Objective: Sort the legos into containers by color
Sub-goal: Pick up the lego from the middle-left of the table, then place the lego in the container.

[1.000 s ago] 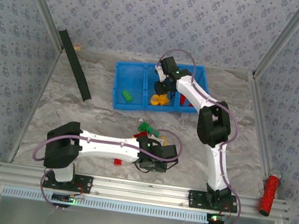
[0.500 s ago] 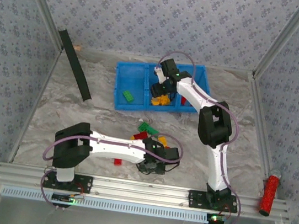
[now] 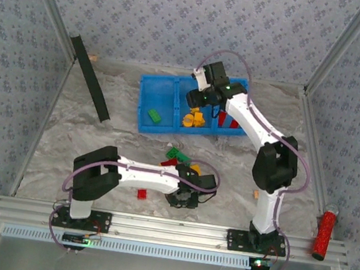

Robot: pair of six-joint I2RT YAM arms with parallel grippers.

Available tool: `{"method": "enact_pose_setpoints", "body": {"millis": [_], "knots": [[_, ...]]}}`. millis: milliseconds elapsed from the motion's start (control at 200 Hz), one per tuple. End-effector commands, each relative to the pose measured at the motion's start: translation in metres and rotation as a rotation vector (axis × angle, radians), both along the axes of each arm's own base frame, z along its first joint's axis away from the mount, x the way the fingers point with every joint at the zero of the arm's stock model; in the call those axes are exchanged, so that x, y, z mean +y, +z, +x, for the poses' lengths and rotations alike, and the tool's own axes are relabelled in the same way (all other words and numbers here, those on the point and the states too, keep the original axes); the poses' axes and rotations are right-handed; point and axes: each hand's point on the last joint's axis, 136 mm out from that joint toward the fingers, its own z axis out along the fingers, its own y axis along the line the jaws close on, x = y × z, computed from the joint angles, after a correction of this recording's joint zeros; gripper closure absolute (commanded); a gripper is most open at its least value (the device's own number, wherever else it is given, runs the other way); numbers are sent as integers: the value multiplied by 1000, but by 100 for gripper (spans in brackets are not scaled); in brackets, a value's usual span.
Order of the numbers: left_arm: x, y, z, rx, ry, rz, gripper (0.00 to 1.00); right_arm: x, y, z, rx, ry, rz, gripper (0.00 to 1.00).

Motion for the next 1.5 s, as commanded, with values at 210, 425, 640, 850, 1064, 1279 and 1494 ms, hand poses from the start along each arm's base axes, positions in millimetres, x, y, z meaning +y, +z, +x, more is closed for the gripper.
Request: {"method": "enact_pose_setpoints", "body": {"millis": [210,425,640,850,1064,1279,1494], "knots": [[13,33,11,-20,-28,-21,76,-61,35,-52,47,-122,37,43],[48,102,49,-163,-56,-87,77,-98,23,-116,172,-235,101,41],[104,177,127,-392,10,-125,77,-101,-41,-196,363,-264,172,40],[137,223,201,-599,162,-185,77,-100,-66,-260,403,-276,228,37],[144,224,262,-653,214,-163,78,-112,-85,-298,451,-333,274,35],[149,186,316,-595,213,-84,78,-117,-99,-307,467,-384,302,34],[152,131,365,-545,245,-33,79,-119,-106,-306,462,-405,303,34]]}}
